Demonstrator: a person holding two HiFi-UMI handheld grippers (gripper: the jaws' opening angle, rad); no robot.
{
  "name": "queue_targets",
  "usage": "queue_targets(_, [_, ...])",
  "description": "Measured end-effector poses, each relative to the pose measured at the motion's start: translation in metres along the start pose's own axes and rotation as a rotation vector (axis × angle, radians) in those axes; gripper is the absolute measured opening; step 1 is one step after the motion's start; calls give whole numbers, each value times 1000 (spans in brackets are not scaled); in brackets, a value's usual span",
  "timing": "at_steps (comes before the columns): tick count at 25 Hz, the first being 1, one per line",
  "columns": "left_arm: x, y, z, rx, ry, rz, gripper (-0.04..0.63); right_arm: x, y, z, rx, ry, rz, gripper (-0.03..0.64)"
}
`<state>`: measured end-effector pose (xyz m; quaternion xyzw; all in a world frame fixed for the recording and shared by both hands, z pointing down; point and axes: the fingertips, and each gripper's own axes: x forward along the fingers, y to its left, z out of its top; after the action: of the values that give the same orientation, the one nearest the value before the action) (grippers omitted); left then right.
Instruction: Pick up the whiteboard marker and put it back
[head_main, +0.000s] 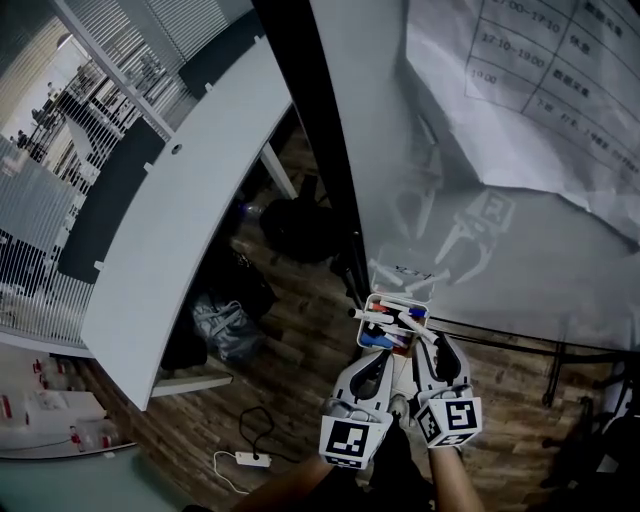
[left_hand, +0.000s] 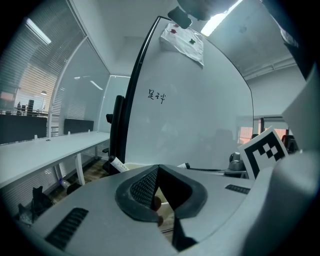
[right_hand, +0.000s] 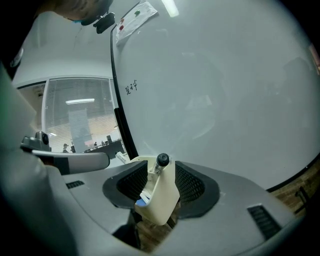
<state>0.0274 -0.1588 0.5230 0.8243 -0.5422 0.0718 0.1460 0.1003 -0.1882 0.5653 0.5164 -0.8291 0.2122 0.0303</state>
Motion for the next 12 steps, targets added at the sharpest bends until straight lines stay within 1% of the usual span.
queue_targets(5, [2, 4, -1, -15, -2, 12, 8, 7, 2, 1, -1, 7, 14, 161])
queue_targets(7, [3, 5, -1, -10, 3, 10, 8, 9, 2, 0, 0, 12, 17, 160])
queue_targets(12, [3, 6, -3, -18, 5, 15, 8, 11, 1, 0, -5, 13, 4, 160])
